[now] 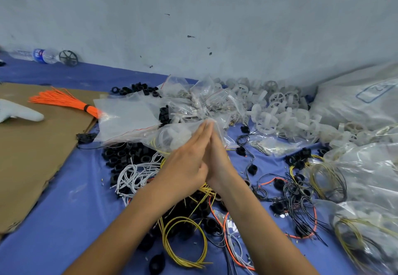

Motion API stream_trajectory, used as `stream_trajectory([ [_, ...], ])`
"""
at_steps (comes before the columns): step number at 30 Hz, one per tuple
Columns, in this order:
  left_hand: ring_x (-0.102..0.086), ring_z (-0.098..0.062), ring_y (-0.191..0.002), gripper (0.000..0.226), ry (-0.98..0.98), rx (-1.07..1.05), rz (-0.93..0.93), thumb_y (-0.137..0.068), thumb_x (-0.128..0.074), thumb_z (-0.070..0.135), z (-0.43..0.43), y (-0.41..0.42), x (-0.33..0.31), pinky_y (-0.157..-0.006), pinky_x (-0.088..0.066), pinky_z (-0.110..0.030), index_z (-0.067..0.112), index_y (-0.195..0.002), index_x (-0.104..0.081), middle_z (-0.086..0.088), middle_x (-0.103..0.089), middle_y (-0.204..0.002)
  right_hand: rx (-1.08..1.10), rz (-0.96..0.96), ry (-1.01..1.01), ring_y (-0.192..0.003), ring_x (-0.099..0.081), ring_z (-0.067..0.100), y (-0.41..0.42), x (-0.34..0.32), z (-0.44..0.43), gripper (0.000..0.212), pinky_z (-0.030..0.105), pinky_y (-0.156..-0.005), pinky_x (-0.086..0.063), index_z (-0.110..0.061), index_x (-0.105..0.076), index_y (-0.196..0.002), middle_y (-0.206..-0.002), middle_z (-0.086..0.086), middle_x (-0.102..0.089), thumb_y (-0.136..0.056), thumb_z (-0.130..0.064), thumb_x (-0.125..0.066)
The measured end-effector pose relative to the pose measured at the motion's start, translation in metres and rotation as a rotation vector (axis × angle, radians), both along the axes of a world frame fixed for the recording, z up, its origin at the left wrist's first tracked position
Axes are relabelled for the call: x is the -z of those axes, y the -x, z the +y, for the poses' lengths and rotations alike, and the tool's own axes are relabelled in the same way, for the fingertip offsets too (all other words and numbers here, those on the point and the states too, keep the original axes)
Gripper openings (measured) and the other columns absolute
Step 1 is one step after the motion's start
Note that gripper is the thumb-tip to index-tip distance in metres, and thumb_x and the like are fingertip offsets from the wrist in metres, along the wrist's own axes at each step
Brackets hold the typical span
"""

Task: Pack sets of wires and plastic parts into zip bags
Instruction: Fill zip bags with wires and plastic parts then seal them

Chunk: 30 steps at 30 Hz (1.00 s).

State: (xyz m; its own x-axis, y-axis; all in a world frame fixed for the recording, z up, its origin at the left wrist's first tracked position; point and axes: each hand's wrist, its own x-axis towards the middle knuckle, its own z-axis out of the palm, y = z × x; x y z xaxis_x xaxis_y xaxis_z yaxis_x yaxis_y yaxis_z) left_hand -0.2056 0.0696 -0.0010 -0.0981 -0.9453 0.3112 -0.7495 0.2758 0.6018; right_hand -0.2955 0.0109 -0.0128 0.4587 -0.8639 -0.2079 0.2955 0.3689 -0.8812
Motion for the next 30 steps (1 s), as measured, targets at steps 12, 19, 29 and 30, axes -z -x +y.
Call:
stream_trajectory([
  [12, -0.055, 0.008, -0.083, 0.095, -0.073, -0.009, 0.047, -0.089, -0.051, 0.011, -0.004, -0.006, 0.013, -0.065, -0.045, -0.019, 0.047, -0.152, 0.011, 0.029, 0.007, -0.16, 0.276, 1.468, 0.78, -0.112, -0.055, 0.02, 0.142, 0.022, -0.105, 0.038, 0.036, -0.089, -0.046, -0.02, -0.057, -0.13, -0.13, 0.003, -0.059, -0.092, -0.018, -0.052],
  [19, -0.055, -0.005, -0.111, 0.095, -0.1, 0.011, 0.029, -0.093, -0.047, 0.013, 0.003, -0.013, 0.013, -0.078, -0.037, -0.013, 0.055, -0.146, 0.019, 0.039, 0.015, -0.153, 0.069, 1.957, 0.588, -0.118, -0.051, 0.04, 0.213, 0.074, -0.162, 0.033, 0.044, -0.092, -0.043, -0.013, -0.048, -0.127, -0.131, 0.019, -0.054, -0.095, -0.018, -0.042],
  [29, -0.036, -0.023, -0.128, 0.092, -0.041, 0.014, 0.019, -0.095, -0.048, 0.014, 0.012, -0.015, 0.014, -0.074, -0.046, -0.012, 0.052, -0.149, 0.016, 0.041, 0.016, -0.151, 0.654, 0.89, 0.175, -0.099, -0.054, 0.032, 0.221, 0.027, -0.155, 0.022, 0.042, -0.079, -0.05, 0.003, -0.045, -0.117, -0.109, 0.016, -0.052, -0.096, -0.002, -0.043],
  [30, -0.038, -0.018, -0.126, 0.092, -0.043, 0.014, 0.024, -0.095, -0.049, 0.014, 0.012, -0.014, 0.013, -0.071, -0.045, -0.01, 0.051, -0.149, 0.015, 0.039, 0.013, -0.154, 0.649, 0.583, 0.1, -0.105, -0.058, 0.031, 0.217, 0.015, -0.145, 0.028, 0.042, -0.086, -0.054, 0.004, -0.045, -0.124, -0.117, 0.017, -0.054, -0.096, 0.002, -0.044],
])
